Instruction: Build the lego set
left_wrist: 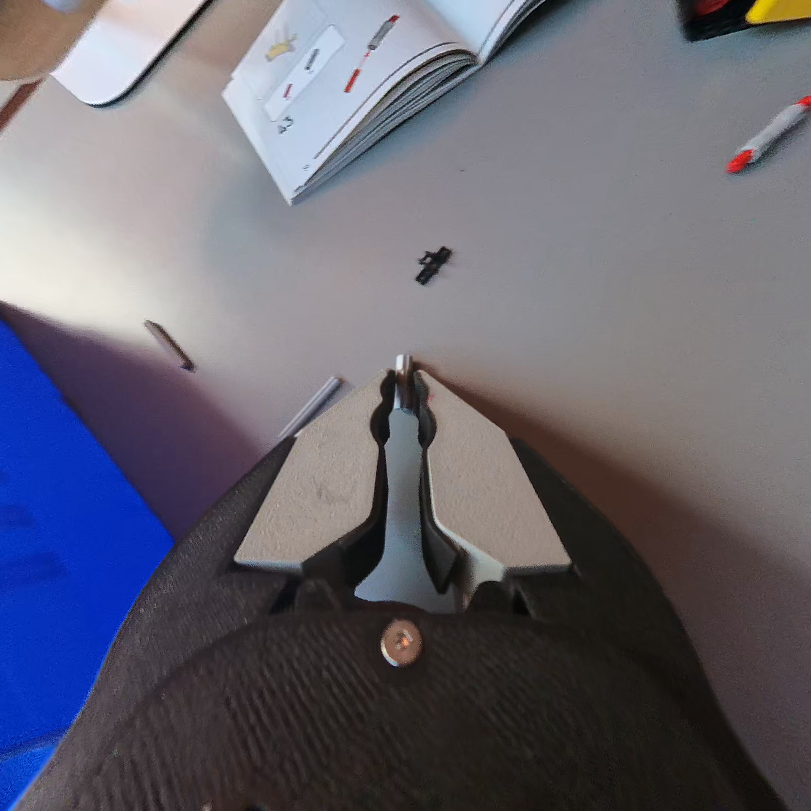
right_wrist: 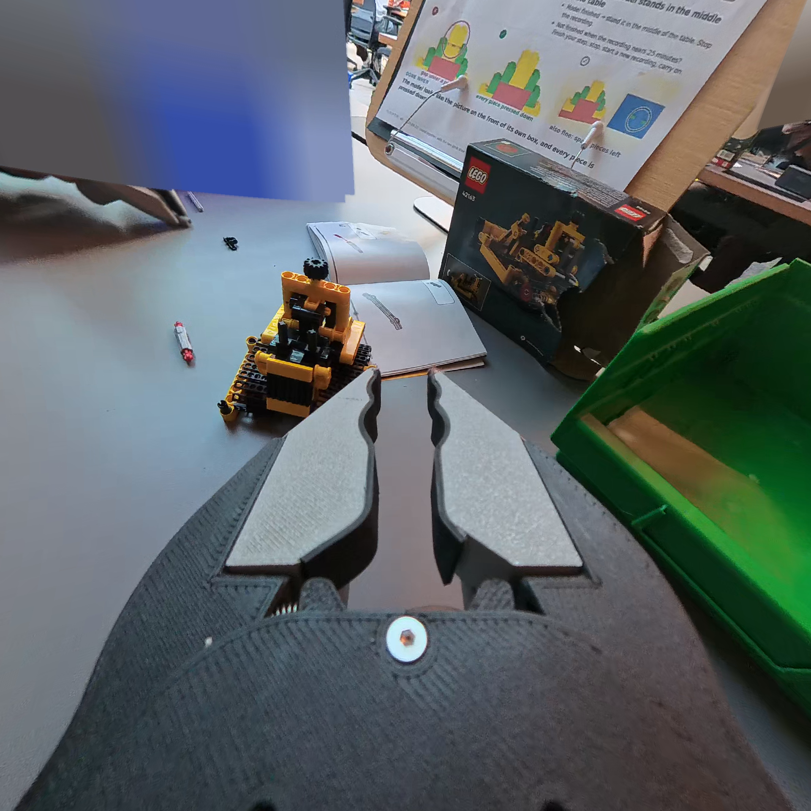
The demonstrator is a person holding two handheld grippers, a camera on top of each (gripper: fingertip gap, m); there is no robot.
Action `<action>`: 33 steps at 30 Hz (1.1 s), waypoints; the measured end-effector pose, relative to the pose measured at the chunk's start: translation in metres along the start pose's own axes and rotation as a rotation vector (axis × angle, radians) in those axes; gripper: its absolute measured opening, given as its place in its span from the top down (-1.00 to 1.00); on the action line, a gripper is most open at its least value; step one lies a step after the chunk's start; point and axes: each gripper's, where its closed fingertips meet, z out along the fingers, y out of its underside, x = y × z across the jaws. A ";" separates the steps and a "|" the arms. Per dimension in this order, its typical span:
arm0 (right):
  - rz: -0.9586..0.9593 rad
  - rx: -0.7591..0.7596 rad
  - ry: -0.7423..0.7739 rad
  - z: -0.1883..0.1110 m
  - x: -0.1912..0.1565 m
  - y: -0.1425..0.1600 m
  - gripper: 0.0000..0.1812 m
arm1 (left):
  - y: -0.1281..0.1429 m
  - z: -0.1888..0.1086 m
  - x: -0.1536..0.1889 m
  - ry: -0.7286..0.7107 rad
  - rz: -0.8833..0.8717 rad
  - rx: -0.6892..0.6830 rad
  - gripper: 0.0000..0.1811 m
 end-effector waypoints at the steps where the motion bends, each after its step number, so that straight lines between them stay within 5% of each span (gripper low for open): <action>1: -0.005 -0.001 0.000 0.000 -0.001 0.000 0.80 | -0.001 0.001 -0.003 -0.016 0.007 0.008 0.95; 21: 0.050 -0.058 -0.005 0.015 0.010 0.014 0.80 | -0.012 0.005 0.027 0.249 0.003 0.086 0.96; 29: 0.028 -0.050 -0.005 0.013 0.007 0.012 0.80 | -0.012 0.006 0.025 0.213 0.016 0.086 0.96; 33: 0.032 -0.049 -0.008 0.013 0.007 0.011 0.80 | -0.007 0.012 -0.016 -0.027 -0.035 0.054 0.96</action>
